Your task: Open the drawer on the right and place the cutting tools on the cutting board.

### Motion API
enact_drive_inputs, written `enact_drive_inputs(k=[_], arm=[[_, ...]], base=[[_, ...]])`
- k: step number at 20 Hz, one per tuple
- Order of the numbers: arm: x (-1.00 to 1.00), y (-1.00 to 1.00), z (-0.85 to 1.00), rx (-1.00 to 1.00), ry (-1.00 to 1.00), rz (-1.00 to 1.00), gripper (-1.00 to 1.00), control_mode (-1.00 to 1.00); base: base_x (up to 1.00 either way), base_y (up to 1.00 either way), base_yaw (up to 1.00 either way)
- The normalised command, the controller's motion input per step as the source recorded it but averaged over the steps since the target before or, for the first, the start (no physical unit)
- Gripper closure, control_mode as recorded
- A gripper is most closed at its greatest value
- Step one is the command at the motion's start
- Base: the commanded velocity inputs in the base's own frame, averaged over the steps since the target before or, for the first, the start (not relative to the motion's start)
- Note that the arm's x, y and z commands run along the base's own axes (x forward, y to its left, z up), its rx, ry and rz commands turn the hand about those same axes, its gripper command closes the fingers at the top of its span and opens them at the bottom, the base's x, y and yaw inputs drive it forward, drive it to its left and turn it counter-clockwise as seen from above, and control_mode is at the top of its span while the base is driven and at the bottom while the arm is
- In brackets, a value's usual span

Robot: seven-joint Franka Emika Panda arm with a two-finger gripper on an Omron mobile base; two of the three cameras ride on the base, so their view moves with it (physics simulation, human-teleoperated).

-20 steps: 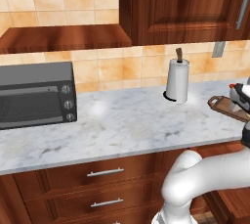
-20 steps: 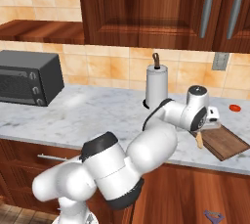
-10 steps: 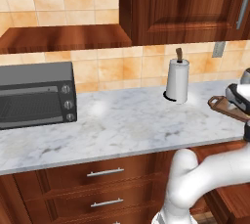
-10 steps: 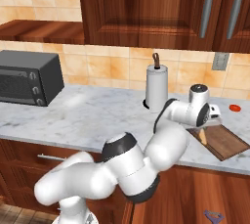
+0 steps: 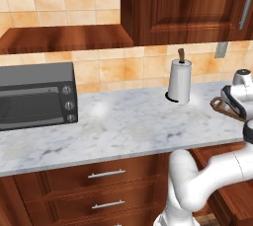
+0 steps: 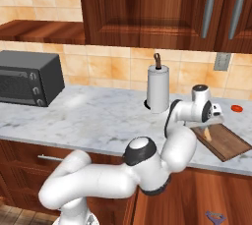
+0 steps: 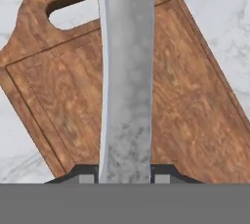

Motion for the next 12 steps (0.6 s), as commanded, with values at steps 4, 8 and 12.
enact_drive_inputs(k=[4, 8, 12], arm=[[0.02, -0.1, 0.02, 0.01, 0.0, 0.0, -1.0, -1.0], [-0.36, -0.01, 0.0, 0.0, 0.0, 0.0, -1.0, -1.0], [-0.96, 0.18, 0.0, 0.0, -0.26, 0.0, -1.0, -1.0]], base=[[0.0, 0.0, 0.0], [0.0, 0.0, 0.0], [0.0, 0.0, 0.0]])
